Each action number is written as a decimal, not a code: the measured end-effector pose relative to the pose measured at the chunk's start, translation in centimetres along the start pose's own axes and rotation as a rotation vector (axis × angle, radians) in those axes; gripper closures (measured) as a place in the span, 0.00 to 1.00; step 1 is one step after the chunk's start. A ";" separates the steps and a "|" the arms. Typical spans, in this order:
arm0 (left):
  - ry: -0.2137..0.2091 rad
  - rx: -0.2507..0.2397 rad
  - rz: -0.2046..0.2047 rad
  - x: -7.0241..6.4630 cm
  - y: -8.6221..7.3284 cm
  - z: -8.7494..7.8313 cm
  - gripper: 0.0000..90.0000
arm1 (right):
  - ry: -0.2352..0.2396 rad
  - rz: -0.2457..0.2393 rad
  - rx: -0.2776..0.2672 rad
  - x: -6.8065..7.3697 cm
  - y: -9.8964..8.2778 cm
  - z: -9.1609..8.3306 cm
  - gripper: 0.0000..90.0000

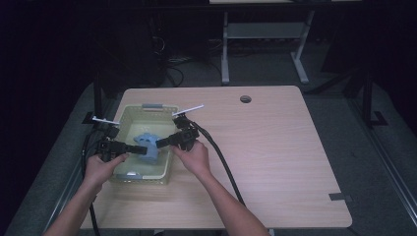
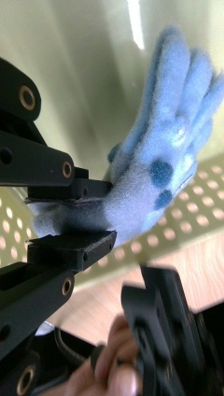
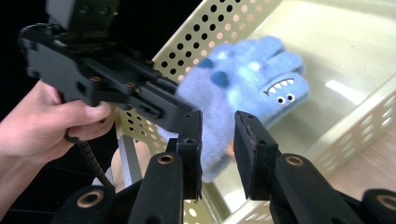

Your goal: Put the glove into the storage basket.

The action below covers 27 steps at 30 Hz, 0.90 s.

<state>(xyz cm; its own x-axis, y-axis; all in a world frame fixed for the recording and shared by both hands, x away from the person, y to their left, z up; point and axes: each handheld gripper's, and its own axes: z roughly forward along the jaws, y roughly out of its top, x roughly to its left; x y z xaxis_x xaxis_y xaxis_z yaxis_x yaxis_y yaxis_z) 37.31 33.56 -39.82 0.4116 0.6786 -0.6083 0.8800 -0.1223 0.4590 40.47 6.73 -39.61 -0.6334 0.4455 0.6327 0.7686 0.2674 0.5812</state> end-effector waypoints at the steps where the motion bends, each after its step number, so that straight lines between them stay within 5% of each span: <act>1: 0.019 0.013 -0.006 0.1 0.1 0.2 0.83 | 0.000 0.000 0.001 0.0 0.0 0.0 0.80; 7: 0.111 0.073 -0.031 0.6 0.4 1.2 0.83 | 0.000 -0.007 0.013 0.2 -0.1 0.0 0.79; 13: 0.257 0.157 -0.014 0.0 1.0 2.1 0.81 | -0.001 -0.016 0.011 0.2 -0.2 -0.2 0.79; 17: 0.295 0.187 -0.027 0.6 1.0 2.1 0.77 | 0.001 -0.015 0.010 0.2 -0.4 -0.5 0.78; 27: 0.378 0.165 -0.028 0.5 1.6 0.9 0.69 | 0.003 -0.010 0.002 0.0 -0.8 -1.3 0.76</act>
<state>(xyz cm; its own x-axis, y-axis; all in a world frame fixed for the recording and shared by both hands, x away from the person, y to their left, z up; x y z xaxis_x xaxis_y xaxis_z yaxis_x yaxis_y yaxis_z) 39.08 33.07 -39.96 0.2980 0.8979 -0.3240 0.9283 -0.1936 0.3175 39.79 5.41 -39.44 -0.6414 0.4401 0.6284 0.7623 0.2732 0.5867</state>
